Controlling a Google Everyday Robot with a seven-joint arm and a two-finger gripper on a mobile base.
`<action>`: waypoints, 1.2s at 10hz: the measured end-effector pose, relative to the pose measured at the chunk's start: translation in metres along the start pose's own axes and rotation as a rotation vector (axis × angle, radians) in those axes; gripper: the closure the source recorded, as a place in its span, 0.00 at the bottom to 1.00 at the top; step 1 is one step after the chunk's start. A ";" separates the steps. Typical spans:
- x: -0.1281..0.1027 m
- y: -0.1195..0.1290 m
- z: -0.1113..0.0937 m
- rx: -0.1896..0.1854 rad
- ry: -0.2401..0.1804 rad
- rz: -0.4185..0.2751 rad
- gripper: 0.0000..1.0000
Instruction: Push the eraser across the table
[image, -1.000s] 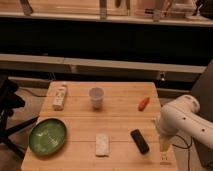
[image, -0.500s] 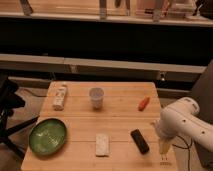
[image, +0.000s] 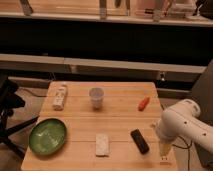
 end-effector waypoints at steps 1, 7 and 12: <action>-0.001 0.001 0.001 0.000 -0.003 0.000 0.56; 0.006 0.010 0.011 -0.013 -0.015 0.009 1.00; -0.007 -0.009 0.036 -0.035 -0.020 0.005 1.00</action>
